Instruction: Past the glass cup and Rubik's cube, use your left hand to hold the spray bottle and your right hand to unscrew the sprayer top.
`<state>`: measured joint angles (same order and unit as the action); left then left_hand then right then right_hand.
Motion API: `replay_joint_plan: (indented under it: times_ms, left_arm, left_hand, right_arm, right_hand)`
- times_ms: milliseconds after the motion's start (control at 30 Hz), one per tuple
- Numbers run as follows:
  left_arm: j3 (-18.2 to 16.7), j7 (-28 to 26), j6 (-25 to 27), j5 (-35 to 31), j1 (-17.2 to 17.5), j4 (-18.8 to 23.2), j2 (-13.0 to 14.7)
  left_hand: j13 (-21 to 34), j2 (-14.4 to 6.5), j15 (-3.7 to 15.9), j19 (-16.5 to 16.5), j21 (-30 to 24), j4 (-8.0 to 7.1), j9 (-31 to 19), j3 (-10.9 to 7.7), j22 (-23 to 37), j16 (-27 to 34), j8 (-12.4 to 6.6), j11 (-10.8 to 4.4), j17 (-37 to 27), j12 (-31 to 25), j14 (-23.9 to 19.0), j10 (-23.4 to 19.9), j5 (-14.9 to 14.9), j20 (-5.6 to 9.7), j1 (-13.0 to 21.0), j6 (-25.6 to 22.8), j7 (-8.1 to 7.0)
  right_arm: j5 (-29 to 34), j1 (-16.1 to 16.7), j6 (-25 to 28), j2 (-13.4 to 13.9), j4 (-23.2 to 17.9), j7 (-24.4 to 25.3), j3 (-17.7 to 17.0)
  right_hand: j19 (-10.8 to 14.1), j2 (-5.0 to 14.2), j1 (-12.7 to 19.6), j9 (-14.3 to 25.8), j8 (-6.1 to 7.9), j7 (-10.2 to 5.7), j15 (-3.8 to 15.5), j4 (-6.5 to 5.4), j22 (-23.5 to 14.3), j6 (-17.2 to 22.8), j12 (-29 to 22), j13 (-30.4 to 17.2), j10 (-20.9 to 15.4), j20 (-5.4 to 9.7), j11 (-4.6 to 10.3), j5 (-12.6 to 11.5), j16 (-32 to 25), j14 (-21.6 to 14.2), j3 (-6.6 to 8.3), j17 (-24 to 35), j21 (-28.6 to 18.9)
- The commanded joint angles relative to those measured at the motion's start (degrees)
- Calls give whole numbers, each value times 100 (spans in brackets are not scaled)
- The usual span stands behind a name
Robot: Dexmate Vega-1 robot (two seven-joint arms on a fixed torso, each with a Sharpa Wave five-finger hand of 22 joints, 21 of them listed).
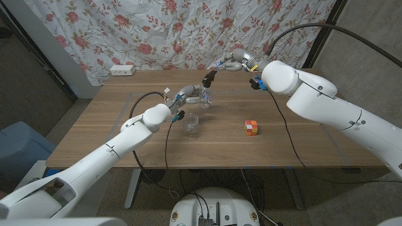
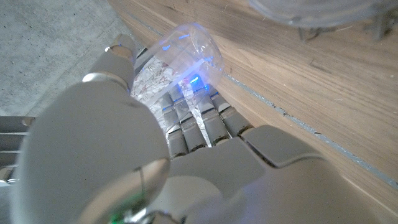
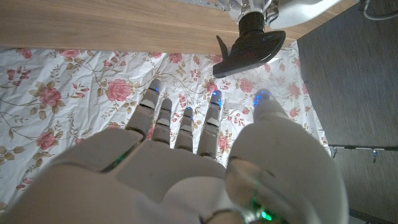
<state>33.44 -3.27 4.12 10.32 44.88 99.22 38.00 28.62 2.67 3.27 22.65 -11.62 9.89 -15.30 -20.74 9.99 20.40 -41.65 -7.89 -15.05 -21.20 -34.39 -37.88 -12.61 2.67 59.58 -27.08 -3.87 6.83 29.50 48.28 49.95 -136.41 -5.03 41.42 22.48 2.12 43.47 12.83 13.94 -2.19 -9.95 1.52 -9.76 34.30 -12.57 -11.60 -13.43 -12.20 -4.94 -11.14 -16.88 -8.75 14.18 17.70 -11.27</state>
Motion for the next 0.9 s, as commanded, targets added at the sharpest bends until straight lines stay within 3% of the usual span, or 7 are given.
replay_joint_plan:
  times_ms: [33,200,300,667,767,800,900]
  left_arm:
    - [-56,-314,50,5,172,114,-67]
    - [-65,-406,95,-8,222,178,-78]
    - [-66,-445,115,-18,238,202,-81]
    - [-60,-507,123,-39,261,231,-93]
    - [-55,-513,187,-60,255,273,-77]
    - [-54,-507,185,-57,254,274,-76]
    - [-47,-503,191,-68,250,281,-71]
  left_hand:
    - [31,-725,841,59,-26,-16,-19,-61,19,-14,-204,-106,-14,4,-66,-164,14,302,-261,-487,39]
    - [36,-719,842,64,-27,-11,-18,-61,19,-19,-213,-120,-12,9,-72,-168,14,300,-258,-489,34]
    - [41,-717,841,70,-28,-11,-14,-62,20,-20,-220,-111,-10,4,-84,-196,15,302,-260,-494,37]
    - [51,-730,851,85,-33,-7,-4,-70,21,-19,-241,-117,-13,7,-106,-226,13,296,-249,-518,49]
    - [55,-727,850,87,-33,-7,-1,-74,21,-24,-252,-124,-6,8,-117,-233,13,292,-251,-537,45]
    - [56,-729,851,88,-33,-9,-1,-75,21,-26,-251,-123,-4,9,-118,-234,12,290,-254,-531,40]
    - [59,-735,846,90,-34,-14,2,-76,21,-28,-257,-123,-6,7,-118,-250,13,292,-259,-536,50]
  right_arm:
    - [258,120,-16,123,-81,111,96]
    - [386,141,56,114,-114,107,130]
    - [414,131,90,91,-122,66,144]
    - [902,-14,334,-21,-132,-97,503]
    - [919,-60,438,-61,-126,-199,548]
    - [932,-145,532,-71,-125,-318,612]
    - [885,-110,511,-109,-98,-290,574]
  right_hand:
    - [164,-41,-342,17,-32,162,-106,-78,-12,58,-43,-17,-127,-7,-115,59,-63,-135,-139,31,-53]
    - [271,-76,-780,26,-19,325,-221,-201,-13,170,-45,-17,-198,-13,-226,79,-86,-269,-295,34,-47]
    - [320,-72,-1002,25,-37,518,-260,-247,-12,187,-52,-16,-266,-12,-438,56,-95,-358,-358,32,-36]
    - [370,-221,-1029,39,-36,771,-265,-90,-8,214,-26,-11,-286,-15,-630,-170,-70,-437,-377,5,-13]
    - [322,-232,-1121,55,-34,845,-272,-91,-5,225,-15,-10,-288,-26,-703,-239,-75,-492,-394,6,19]
    - [252,-243,-1376,85,-44,887,-273,-145,-4,211,7,-11,-288,-26,-714,-306,-67,-541,-456,9,55]
    - [211,-228,-1531,108,-58,1022,-272,-175,-4,176,31,-11,-260,-24,-736,-324,-48,-542,-486,9,65]
